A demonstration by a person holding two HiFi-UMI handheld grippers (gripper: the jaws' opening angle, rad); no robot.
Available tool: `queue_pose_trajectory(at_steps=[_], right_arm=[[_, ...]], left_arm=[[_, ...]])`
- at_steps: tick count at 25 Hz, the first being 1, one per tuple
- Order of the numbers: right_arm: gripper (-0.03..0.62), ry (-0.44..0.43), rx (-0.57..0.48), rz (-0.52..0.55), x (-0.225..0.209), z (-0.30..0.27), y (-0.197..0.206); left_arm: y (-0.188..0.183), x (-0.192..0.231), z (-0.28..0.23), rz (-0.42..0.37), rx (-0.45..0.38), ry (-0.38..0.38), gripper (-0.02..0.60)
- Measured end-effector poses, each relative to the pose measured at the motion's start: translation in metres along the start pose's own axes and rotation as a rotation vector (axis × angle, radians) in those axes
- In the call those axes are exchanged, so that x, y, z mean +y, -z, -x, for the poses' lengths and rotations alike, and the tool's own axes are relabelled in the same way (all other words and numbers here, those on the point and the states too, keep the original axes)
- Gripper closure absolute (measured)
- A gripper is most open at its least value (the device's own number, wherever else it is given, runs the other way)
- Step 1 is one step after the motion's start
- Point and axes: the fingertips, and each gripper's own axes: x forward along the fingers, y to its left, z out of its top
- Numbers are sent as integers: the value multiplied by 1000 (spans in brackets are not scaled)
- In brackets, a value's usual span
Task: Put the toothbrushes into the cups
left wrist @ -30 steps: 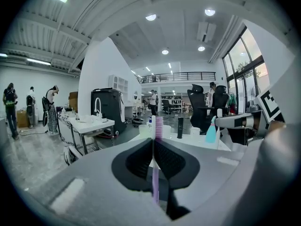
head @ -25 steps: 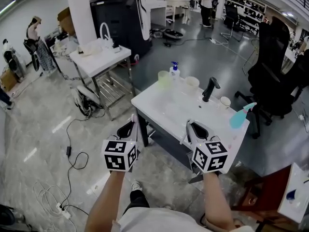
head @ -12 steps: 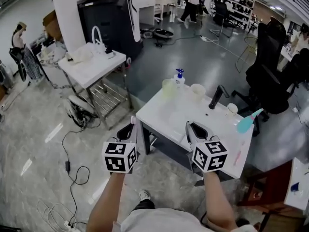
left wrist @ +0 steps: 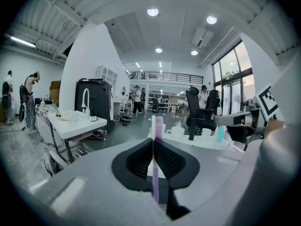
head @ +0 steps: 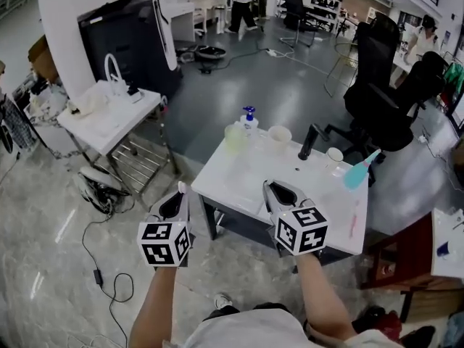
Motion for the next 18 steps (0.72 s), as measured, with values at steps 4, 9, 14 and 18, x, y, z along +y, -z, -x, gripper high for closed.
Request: queue_pose_trajectory(at_steps=[4, 9, 14, 18], right_arm=[[579, 41, -2, -3, -7, -5, -2], [579, 84, -8, -18, -17, -12, -2], [579, 117, -14, -25, -33, -22, -2], [579, 141, -28, -29, -49, -31, -9]], left_arm=[[0, 5, -14, 1, 4, 36, 566], [-5, 5, -36, -17, 9, 77, 566], [-7, 3, -59, -28, 15, 108, 566], [-10, 2, -80, -36, 18, 127, 566]])
